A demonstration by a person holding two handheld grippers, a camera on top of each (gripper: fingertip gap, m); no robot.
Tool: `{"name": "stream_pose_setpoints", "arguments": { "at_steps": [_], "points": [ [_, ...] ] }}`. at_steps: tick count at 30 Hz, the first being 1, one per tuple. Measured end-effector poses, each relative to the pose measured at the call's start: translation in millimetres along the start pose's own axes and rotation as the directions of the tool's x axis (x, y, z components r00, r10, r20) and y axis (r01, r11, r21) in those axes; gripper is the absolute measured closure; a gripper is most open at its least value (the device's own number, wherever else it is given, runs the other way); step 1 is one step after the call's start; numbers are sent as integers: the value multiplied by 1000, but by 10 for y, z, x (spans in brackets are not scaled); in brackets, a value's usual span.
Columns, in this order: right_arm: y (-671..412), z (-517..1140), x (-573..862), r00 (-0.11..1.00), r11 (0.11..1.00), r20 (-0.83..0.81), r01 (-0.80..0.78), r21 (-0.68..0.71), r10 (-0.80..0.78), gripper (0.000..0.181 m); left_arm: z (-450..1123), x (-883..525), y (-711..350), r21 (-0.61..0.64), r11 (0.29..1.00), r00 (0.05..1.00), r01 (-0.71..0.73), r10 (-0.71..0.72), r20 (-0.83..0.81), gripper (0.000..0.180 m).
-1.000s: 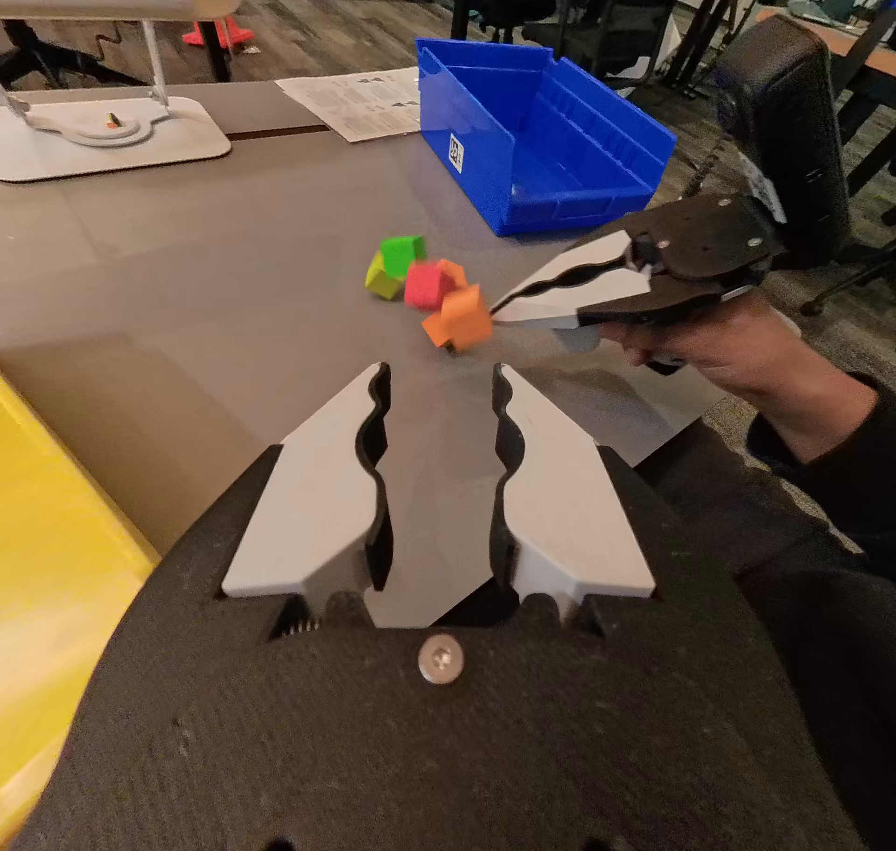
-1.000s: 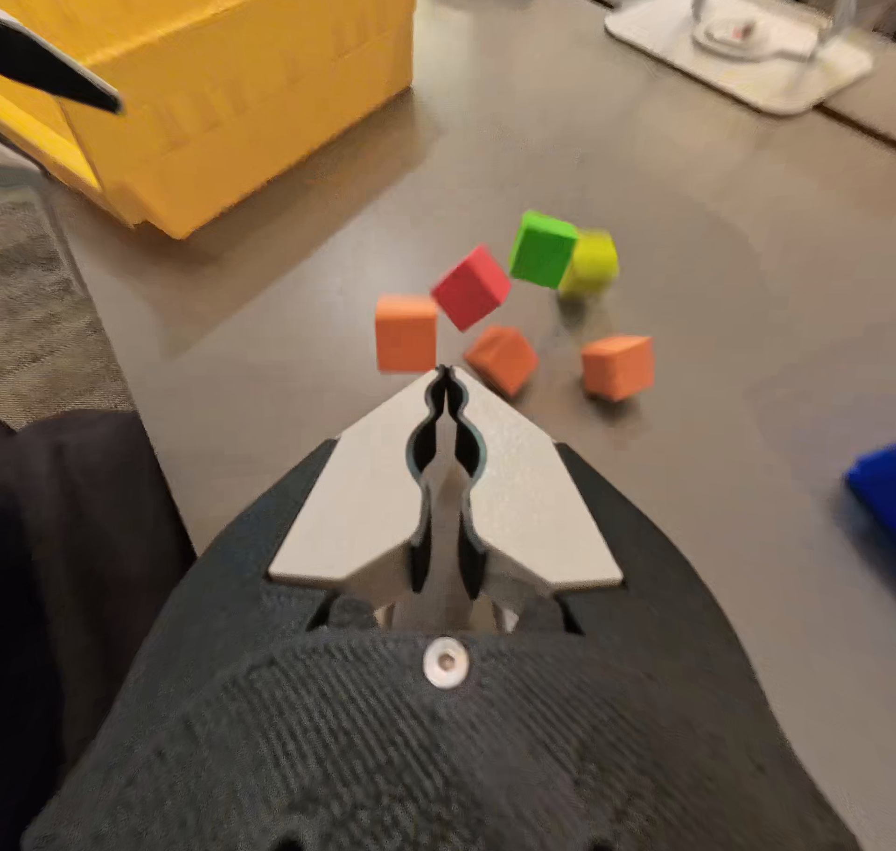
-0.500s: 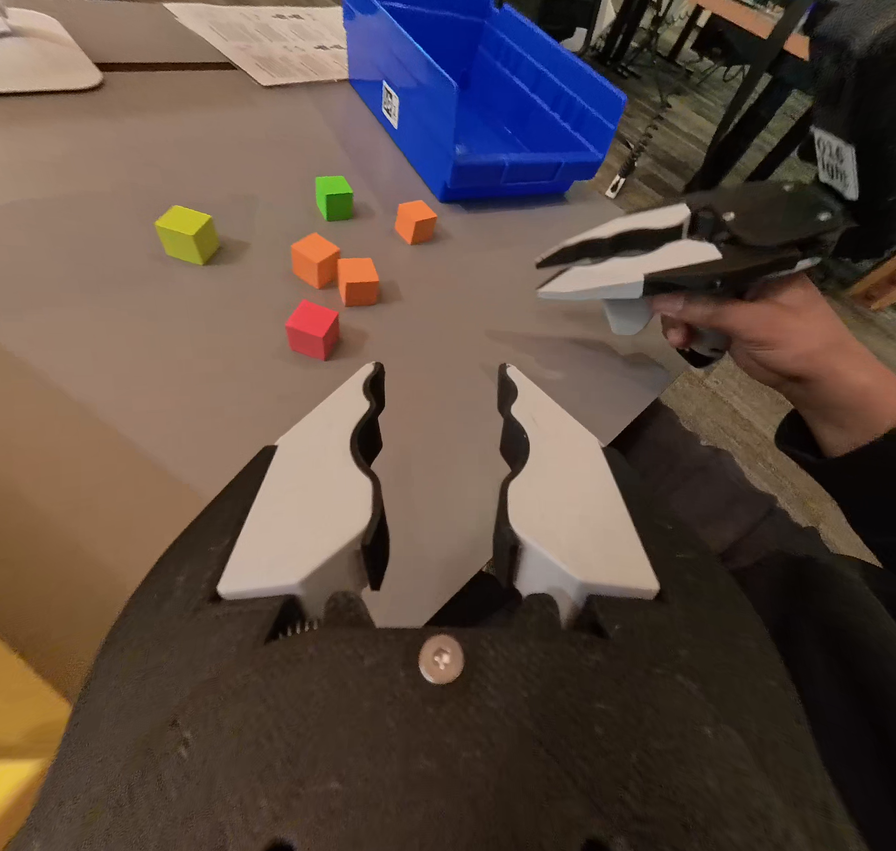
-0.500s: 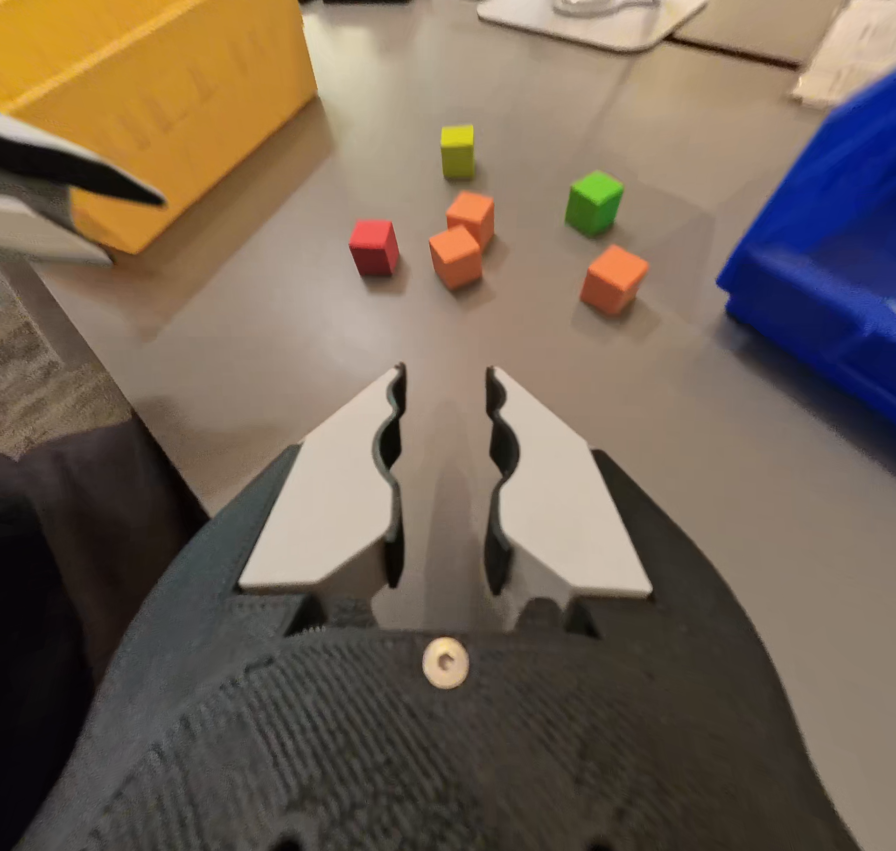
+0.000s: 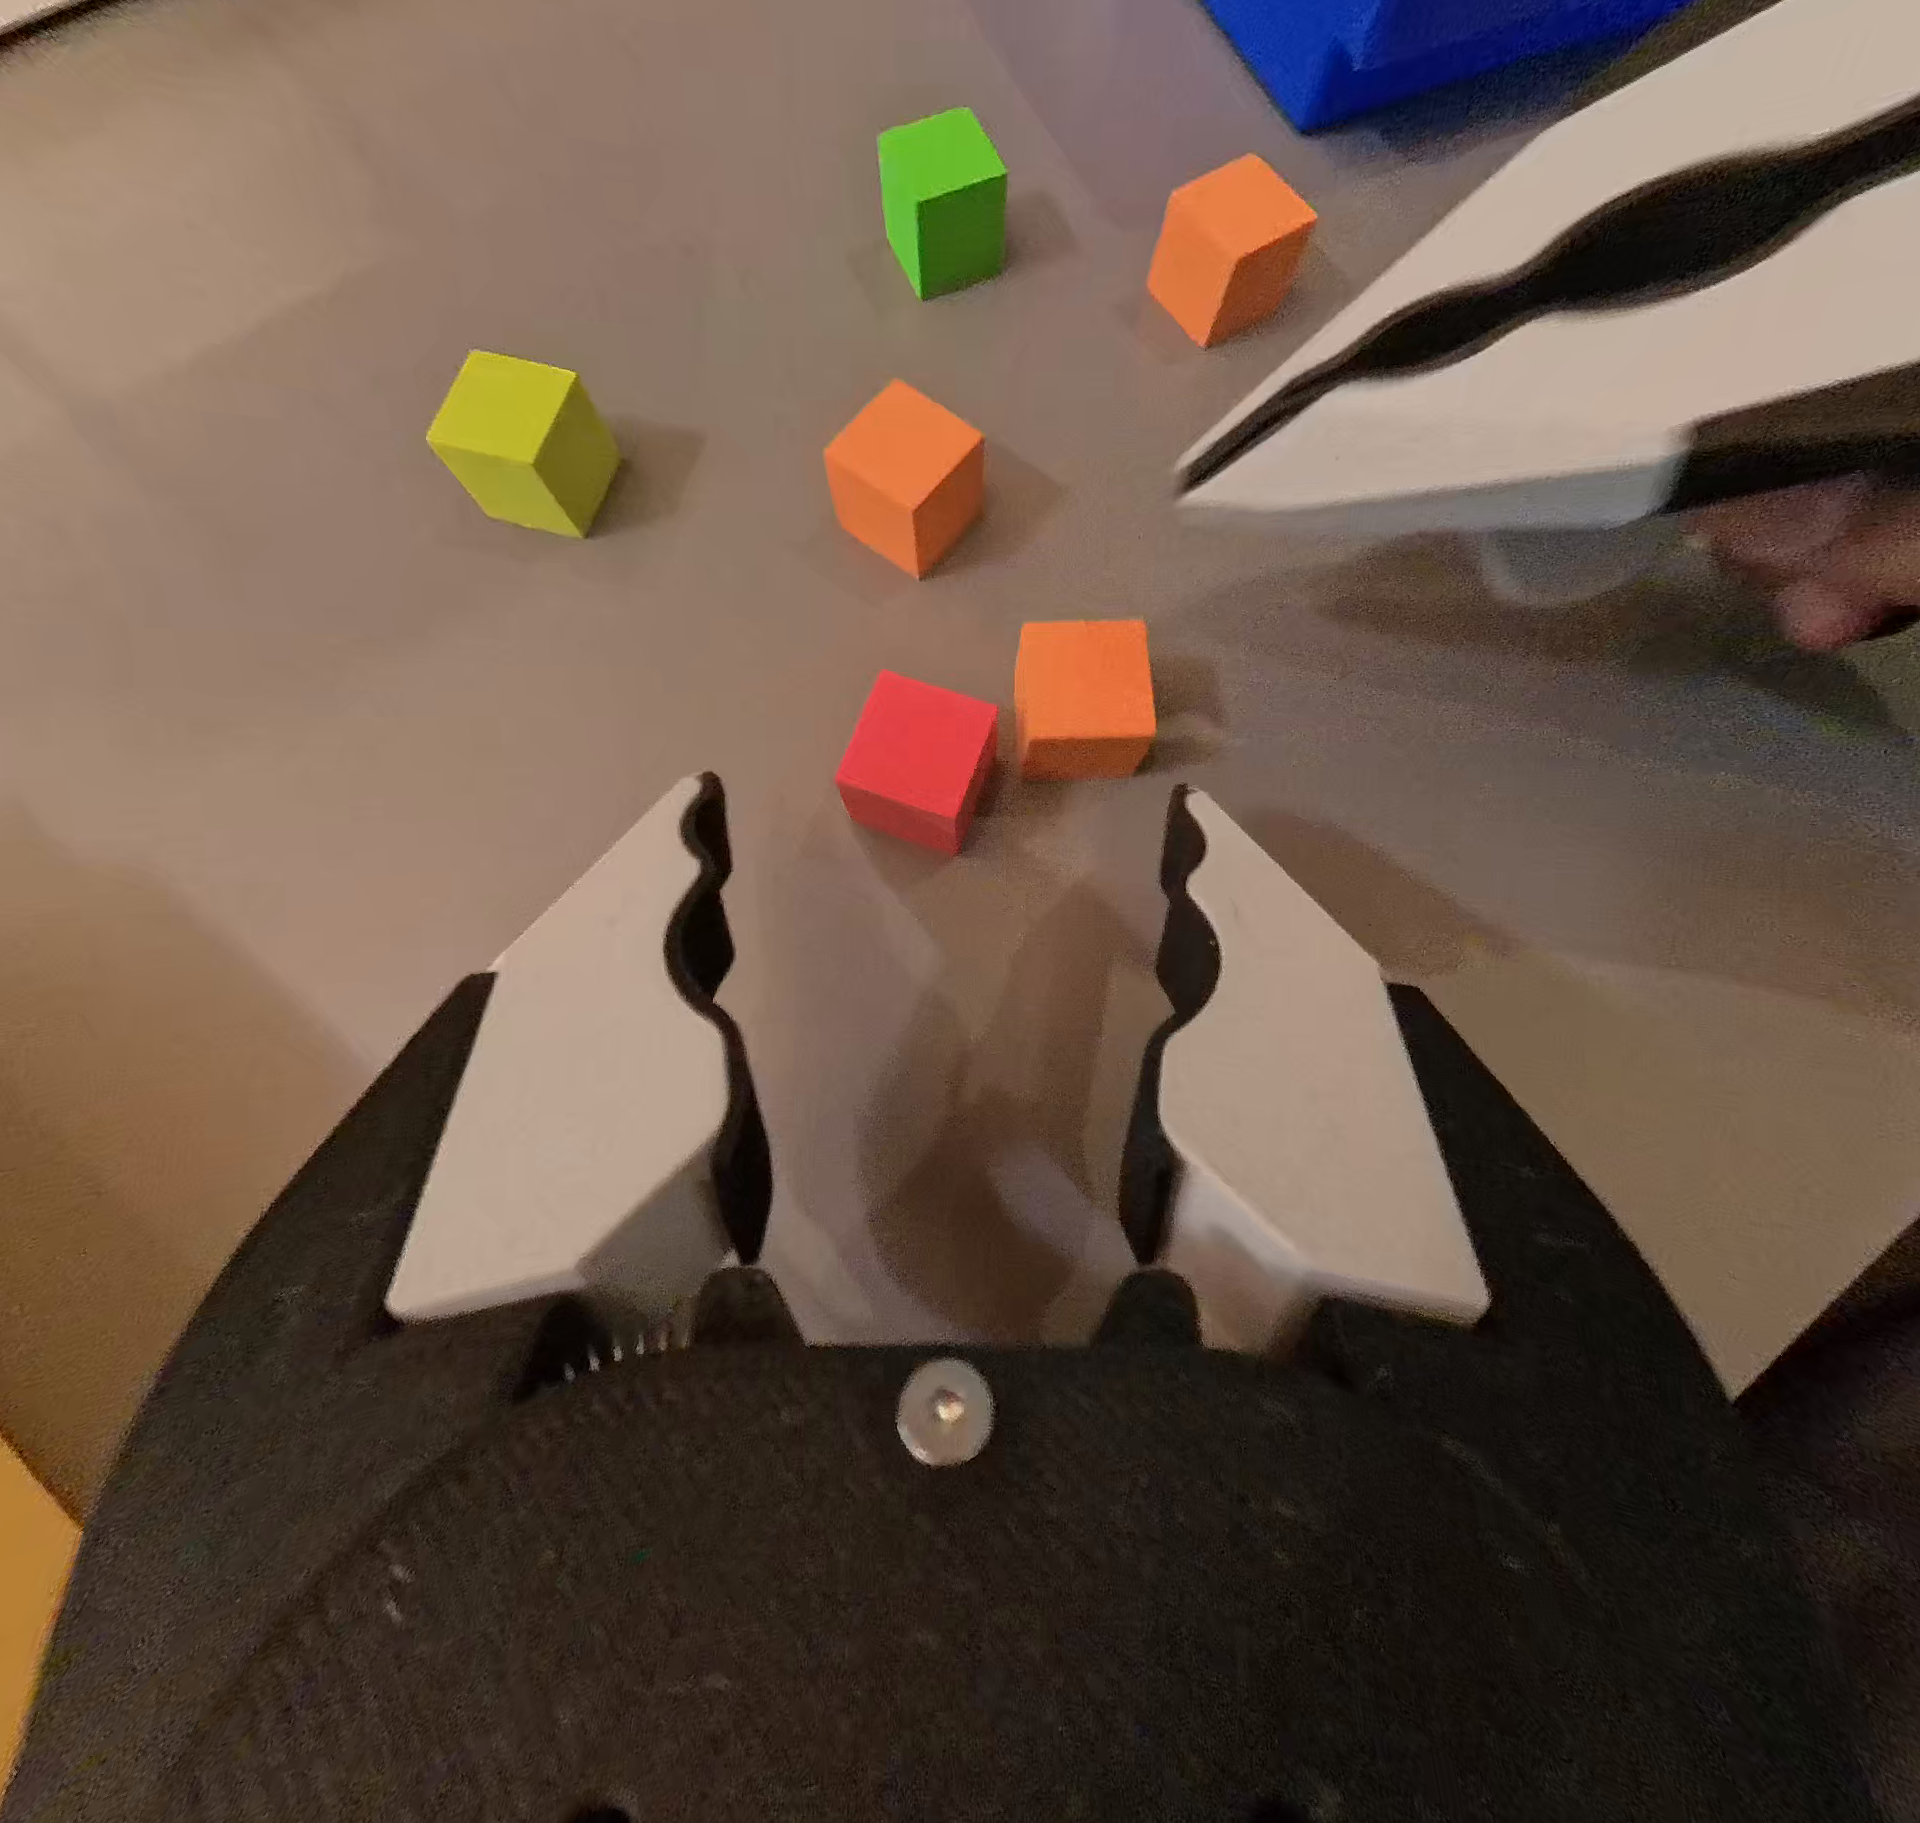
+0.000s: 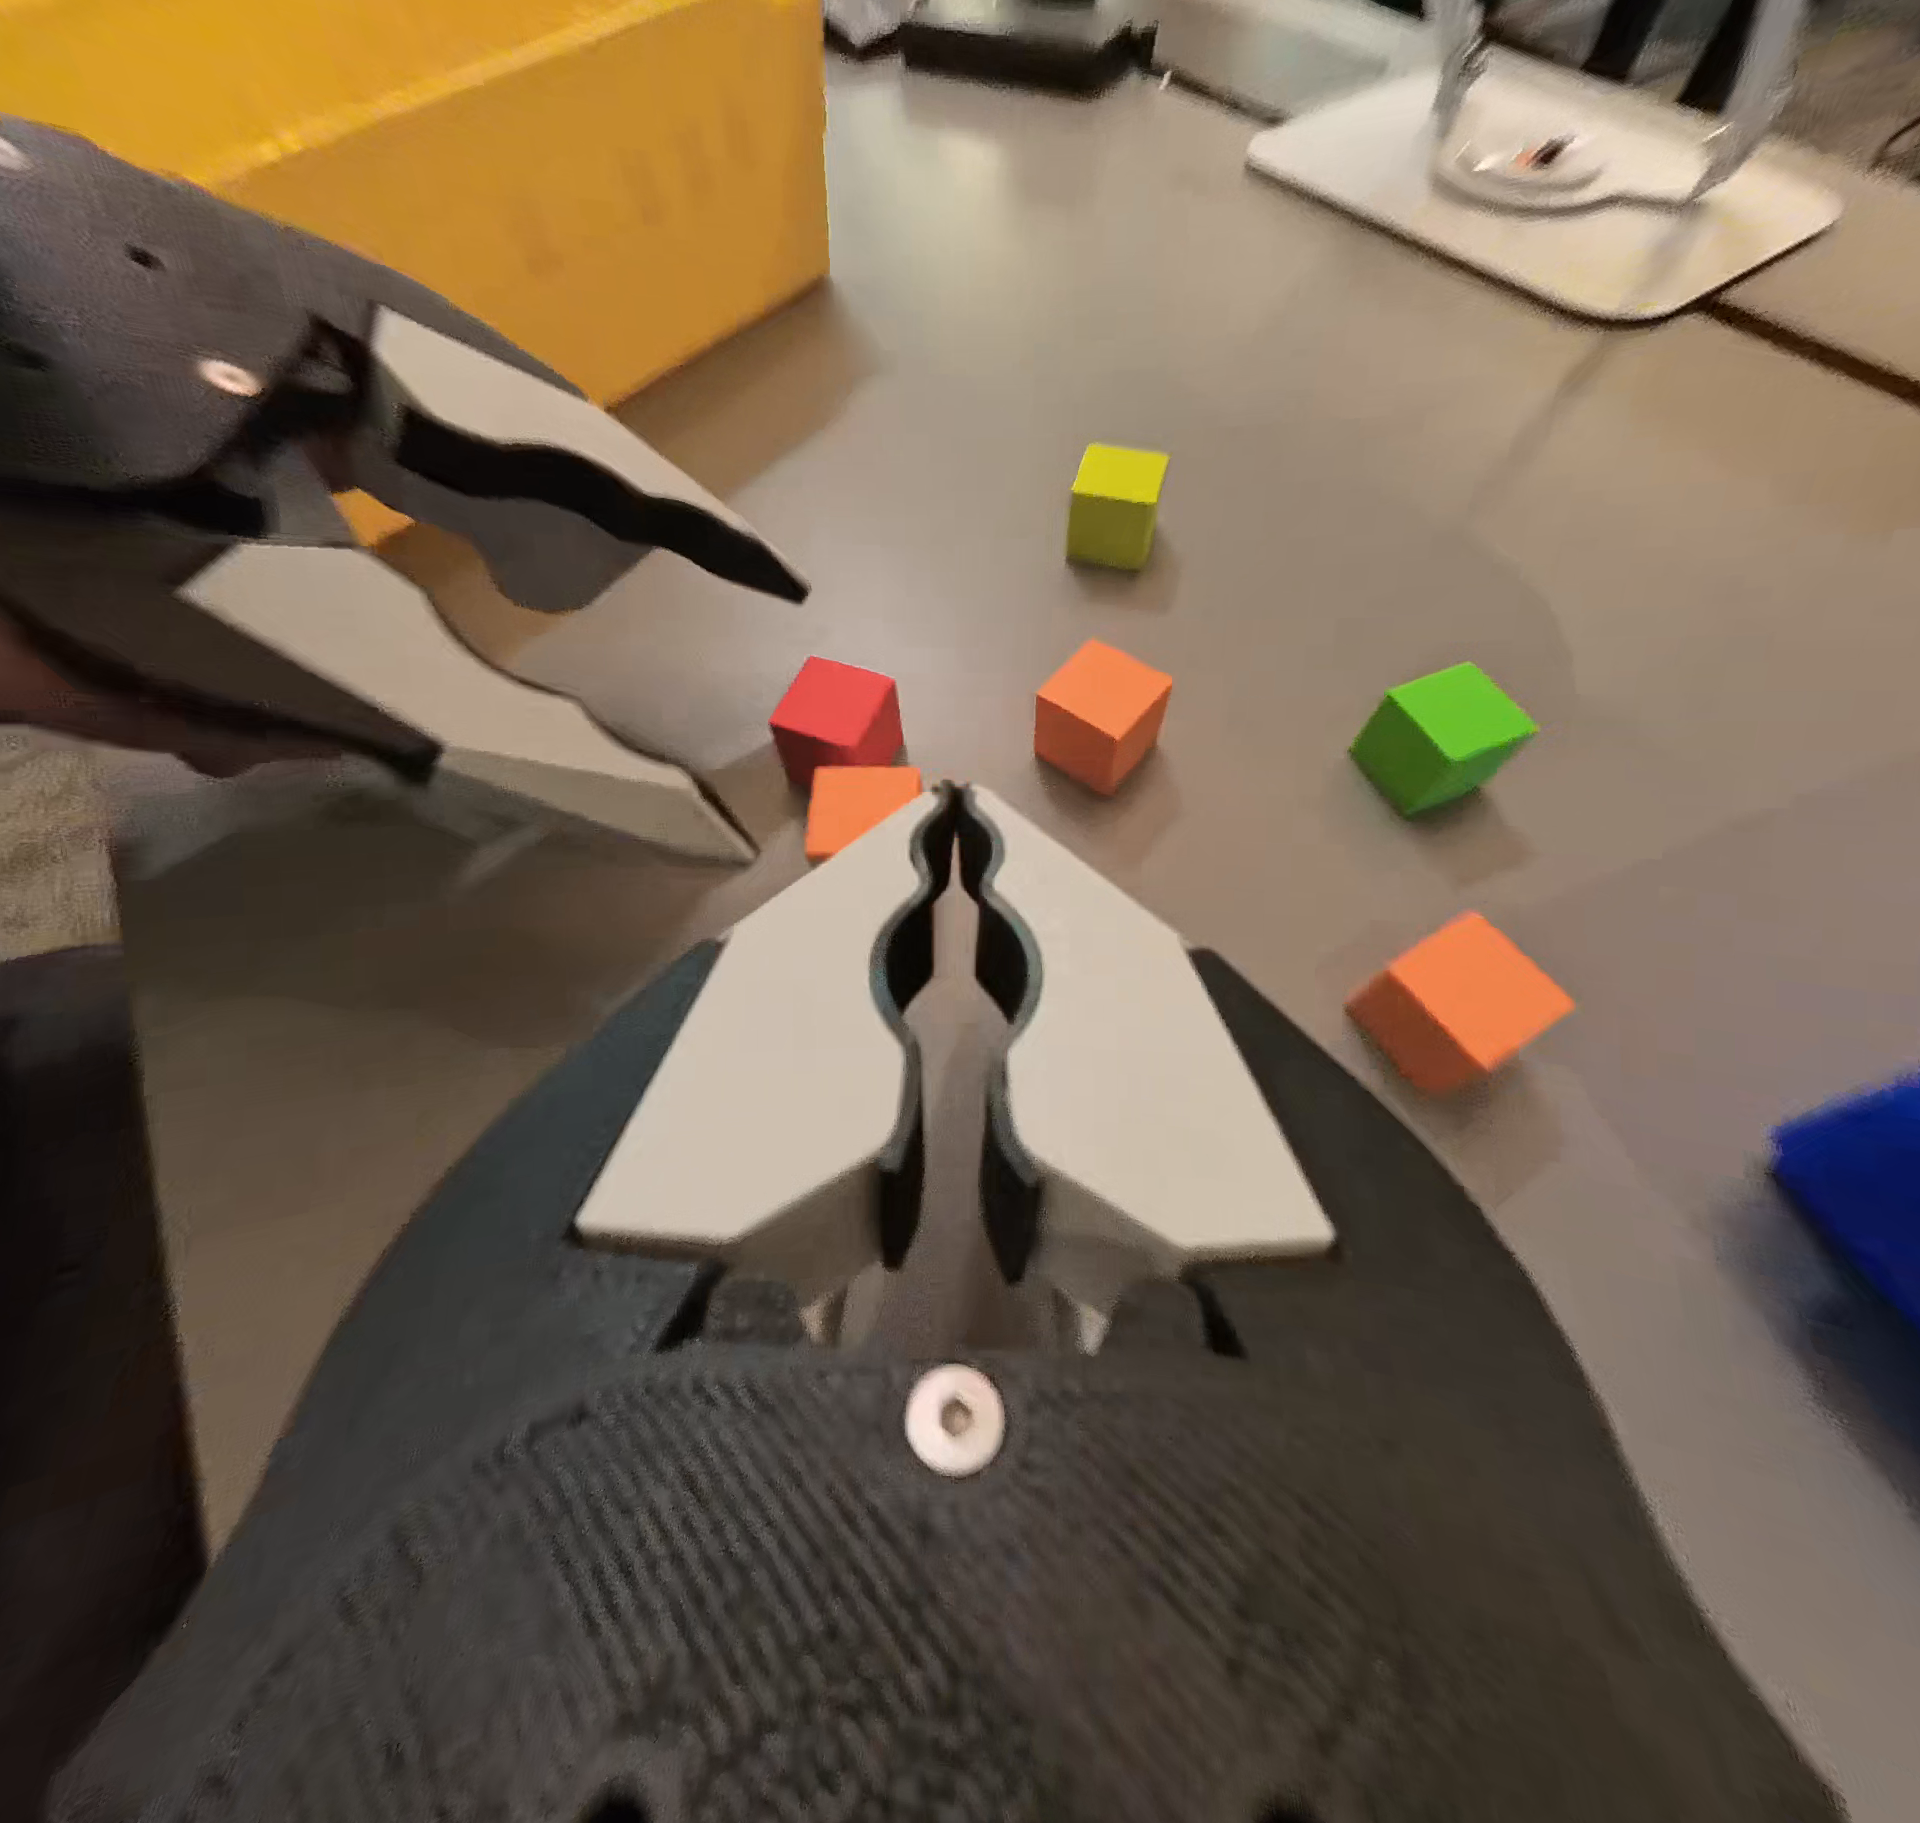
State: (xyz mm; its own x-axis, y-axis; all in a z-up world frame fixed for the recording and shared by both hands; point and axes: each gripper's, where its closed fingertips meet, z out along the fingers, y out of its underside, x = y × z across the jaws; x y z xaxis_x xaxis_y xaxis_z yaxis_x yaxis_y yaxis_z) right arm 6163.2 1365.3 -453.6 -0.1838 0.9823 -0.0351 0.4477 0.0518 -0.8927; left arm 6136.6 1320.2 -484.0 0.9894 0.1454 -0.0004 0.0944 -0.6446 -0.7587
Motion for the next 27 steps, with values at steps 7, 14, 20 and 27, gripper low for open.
{"name": "stream_pose_setpoints", "arguments": {
  "at_steps": [7, 14, 20, 27],
  "points": [
    [117, -453, -59, 994, 991, 9, -112, 68, 112, 149, 123, 14, 160, -45, 999, 998, -28, 26, -50, 147],
    [263, 61, -257, 998, 994, 55, 42, -98, -37, 132, 78, -49, 143, -16, 999, 999, -47, 47, 1, 130],
    [186, 133, -217, 998, 988, 2, 68, -141, -68, 156, 103, -34, 73, 9, 999, 999, -31, 32, -41, 124],
    [104, -777, -95, 994, 991, -88, -61, 123, 72, 156, 133, 266, -108, 86, 991, 973, -102, 117, -201, 157]
  ]
}}
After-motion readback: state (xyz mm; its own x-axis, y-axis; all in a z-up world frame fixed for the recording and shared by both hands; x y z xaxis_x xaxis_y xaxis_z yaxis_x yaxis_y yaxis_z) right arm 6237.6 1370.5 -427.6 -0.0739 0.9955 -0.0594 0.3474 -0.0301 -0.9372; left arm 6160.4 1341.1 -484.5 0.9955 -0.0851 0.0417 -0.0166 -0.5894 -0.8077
